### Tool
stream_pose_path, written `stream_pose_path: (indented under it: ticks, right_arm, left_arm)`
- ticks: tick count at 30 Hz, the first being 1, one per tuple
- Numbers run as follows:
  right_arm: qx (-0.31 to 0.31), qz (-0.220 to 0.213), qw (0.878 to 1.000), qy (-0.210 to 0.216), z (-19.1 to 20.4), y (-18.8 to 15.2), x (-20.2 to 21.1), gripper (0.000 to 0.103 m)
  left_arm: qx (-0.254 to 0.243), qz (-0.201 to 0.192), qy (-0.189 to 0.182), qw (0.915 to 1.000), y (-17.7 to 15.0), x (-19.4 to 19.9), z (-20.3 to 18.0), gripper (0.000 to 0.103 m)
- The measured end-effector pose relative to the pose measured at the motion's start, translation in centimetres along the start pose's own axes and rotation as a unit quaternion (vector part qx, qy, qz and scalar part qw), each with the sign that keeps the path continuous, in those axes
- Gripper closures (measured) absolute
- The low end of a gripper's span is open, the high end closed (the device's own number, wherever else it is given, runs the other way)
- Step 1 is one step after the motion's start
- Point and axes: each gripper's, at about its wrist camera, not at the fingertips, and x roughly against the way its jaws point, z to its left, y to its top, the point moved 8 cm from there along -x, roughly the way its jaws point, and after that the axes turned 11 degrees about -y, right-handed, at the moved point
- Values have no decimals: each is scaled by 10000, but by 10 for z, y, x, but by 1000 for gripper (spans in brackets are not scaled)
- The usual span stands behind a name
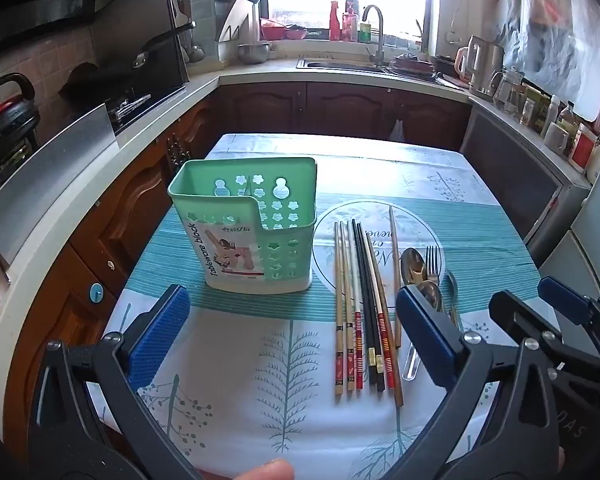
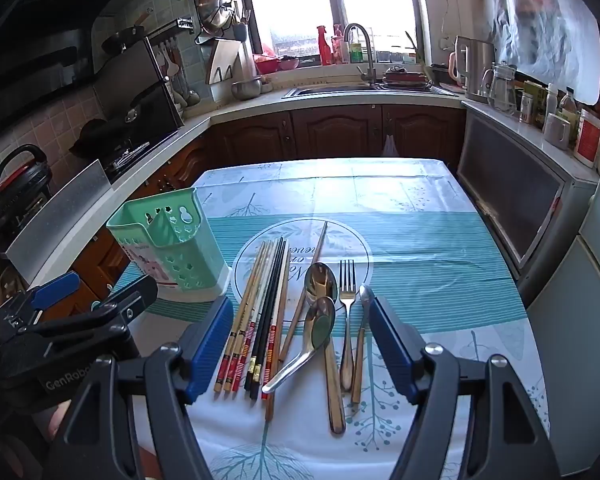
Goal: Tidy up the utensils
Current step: 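Move both tools toward the spoons and forks beside the chopsticks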
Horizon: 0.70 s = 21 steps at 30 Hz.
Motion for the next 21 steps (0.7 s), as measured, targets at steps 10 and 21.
stream_pose_path:
  ticks: [10,21]
  right_arm:
    - [-7,9,10000,13,0,-1,-1,32]
    - [5,25,10000,34,3,-3,-1,32]
  left_arm:
    - [28,41,-60,10000,-4,-1,0,2]
    - [21,45,-50,10000,-4,-5,0,5]
